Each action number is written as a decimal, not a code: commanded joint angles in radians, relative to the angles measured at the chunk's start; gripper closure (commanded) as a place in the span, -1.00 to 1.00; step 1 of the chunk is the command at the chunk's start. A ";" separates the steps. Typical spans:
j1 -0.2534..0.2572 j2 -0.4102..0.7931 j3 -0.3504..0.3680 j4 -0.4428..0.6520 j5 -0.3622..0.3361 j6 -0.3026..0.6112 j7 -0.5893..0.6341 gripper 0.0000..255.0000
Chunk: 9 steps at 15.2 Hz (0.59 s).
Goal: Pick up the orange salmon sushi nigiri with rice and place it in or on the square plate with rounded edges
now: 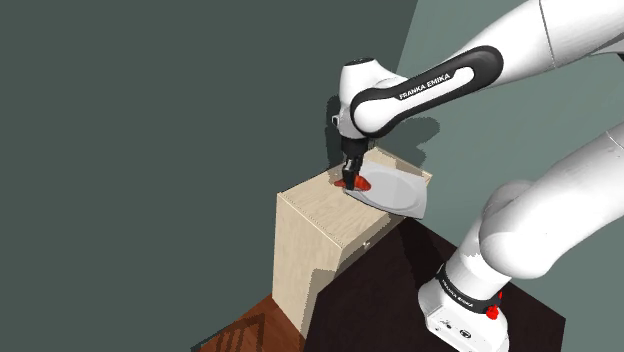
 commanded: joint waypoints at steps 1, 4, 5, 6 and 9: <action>-0.026 -0.020 -0.031 -0.016 -0.022 0.000 -0.042 1.00; -0.072 -0.040 -0.085 -0.035 -0.062 0.009 -0.113 1.00; -0.087 -0.044 -0.103 -0.039 -0.075 0.012 -0.136 1.00; -0.102 -0.047 -0.122 -0.042 -0.089 0.015 -0.160 1.00; -0.148 -0.047 -0.178 -0.042 -0.128 0.026 -0.233 1.00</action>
